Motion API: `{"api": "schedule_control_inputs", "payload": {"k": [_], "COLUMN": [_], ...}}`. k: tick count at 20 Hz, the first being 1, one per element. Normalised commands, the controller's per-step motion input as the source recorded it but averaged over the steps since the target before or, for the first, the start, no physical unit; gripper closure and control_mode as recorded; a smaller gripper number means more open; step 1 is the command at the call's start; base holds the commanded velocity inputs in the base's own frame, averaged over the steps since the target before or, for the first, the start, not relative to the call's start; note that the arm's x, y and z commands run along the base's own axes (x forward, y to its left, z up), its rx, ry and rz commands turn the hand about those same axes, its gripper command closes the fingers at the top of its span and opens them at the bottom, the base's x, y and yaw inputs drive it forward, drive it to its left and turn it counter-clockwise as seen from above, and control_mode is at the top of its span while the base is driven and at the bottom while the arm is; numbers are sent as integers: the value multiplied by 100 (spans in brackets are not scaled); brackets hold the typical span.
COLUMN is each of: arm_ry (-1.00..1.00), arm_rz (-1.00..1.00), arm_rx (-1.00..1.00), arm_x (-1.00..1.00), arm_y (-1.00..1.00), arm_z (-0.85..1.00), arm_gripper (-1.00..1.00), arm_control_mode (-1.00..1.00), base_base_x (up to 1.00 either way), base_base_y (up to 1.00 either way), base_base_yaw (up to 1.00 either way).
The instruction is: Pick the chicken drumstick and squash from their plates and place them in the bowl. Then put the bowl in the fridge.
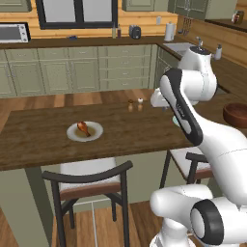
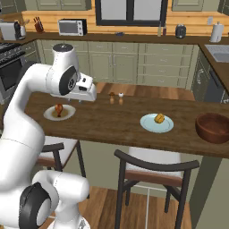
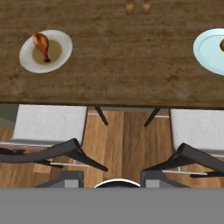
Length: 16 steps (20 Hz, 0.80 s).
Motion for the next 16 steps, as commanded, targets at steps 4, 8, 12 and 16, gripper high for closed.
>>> {"api": "schedule_control_inputs", "payload": {"k": [4,8,12,16], "arm_ry": [0,0,0,0], "arm_rz": [1,3,0,0], "arm_rx": [0,-3,-4,-1], "arm_x": [-3,0,6,15], "arm_y": [9,64,88,80], "arm_z": [0,-14,-9,-11], "arm_gripper": [-100,-100,-100,-100], "arm_control_mode": [-100,-100,-100,-100], "base_base_x": [0,0,0,0], "base_base_y": [0,0,0,0], "base_base_yaw": [0,0,0,0]}}
